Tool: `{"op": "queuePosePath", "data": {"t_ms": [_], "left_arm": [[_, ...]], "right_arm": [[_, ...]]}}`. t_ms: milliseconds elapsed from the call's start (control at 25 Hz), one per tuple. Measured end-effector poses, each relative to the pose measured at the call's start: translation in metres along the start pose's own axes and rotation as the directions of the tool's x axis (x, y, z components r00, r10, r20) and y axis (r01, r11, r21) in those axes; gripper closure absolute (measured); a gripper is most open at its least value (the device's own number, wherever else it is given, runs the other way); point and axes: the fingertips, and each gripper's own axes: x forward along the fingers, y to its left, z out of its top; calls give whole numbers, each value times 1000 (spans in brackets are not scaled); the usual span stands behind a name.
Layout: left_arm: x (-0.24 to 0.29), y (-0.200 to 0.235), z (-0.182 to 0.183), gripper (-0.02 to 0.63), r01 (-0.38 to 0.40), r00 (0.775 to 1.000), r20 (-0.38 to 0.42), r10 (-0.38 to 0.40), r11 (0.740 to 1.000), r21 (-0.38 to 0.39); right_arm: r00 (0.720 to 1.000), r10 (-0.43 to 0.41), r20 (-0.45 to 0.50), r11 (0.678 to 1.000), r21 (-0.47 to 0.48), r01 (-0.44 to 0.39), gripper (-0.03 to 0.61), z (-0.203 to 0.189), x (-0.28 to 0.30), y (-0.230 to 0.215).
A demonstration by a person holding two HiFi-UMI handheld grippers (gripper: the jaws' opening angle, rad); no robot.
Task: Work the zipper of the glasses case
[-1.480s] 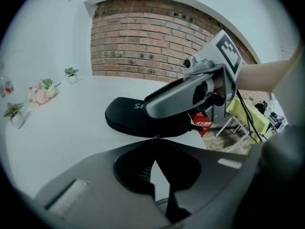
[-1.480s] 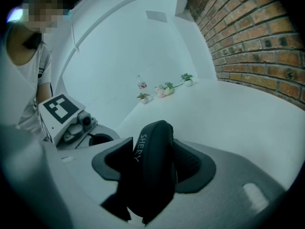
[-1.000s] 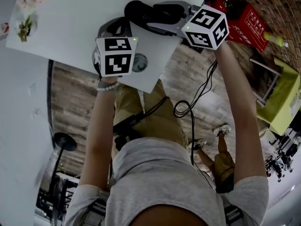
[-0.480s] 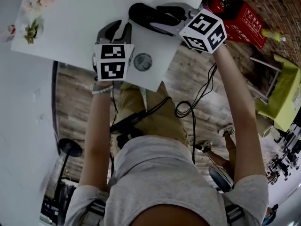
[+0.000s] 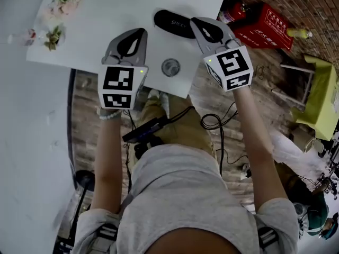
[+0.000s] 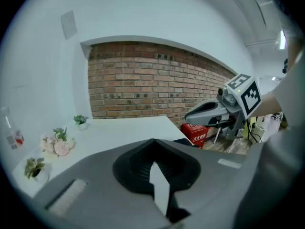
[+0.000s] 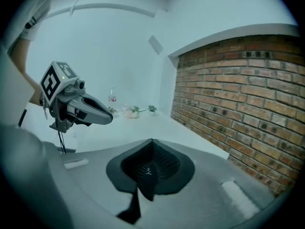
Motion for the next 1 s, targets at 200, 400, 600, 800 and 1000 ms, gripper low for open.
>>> {"op": "queuePosePath", "data": {"t_ms": [200, 400, 600, 800, 1000], "left_arm": [[-43, -7, 27, 597, 31, 996, 76, -35, 998, 55], [-82, -4, 37, 597, 41, 992, 117, -51, 995, 90], [-112, -2, 40, 597, 38, 987, 153, -47, 997, 63], [-127, -9, 43, 597, 34, 984, 170, -50, 995, 95], [-131, -13, 41, 597, 40, 983, 176, -55, 996, 85]], "right_arm": [[991, -116, 62, 993, 5, 116, 578, 22, -41, 19], [979, -167, 116, 986, 0, 168, 578, 43, -74, 38], [964, -217, 155, 976, 46, 213, 578, 54, -105, 51], [950, -258, 177, 965, 99, 243, 578, 58, -130, 55], [950, -265, 168, 963, 105, 250, 578, 53, -142, 64]]}}
